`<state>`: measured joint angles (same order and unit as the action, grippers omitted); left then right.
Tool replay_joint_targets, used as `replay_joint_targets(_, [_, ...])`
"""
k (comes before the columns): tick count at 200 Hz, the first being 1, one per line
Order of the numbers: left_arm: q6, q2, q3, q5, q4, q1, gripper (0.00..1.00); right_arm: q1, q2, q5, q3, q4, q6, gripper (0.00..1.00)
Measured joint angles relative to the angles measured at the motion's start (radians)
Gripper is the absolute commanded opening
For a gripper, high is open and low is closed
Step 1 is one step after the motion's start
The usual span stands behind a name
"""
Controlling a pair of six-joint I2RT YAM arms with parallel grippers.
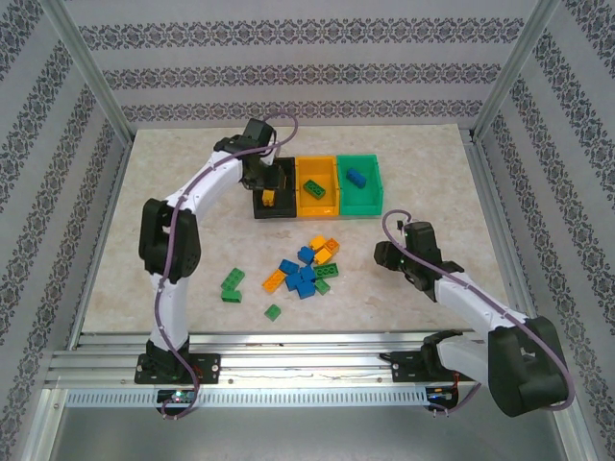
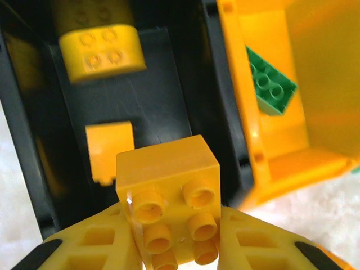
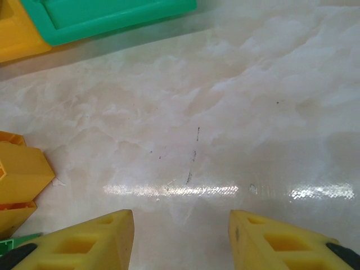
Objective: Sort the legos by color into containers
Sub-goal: Place the lego in the container.
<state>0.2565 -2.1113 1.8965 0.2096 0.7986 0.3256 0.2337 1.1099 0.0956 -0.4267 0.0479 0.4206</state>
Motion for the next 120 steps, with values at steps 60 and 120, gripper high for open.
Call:
replay_joint_targets(60, [-0.021,-0.16,0.183,0.006,0.086,-0.029,0.55,0.005,-0.036,-0.002,0.019,-0.002,0.0,0.49])
replay_joint_targets(120, [-0.022,-0.06,0.084,0.014,0.1,-0.029,0.57,0.011,-0.001,-0.002,0.021,-0.015,0.0,0.49])
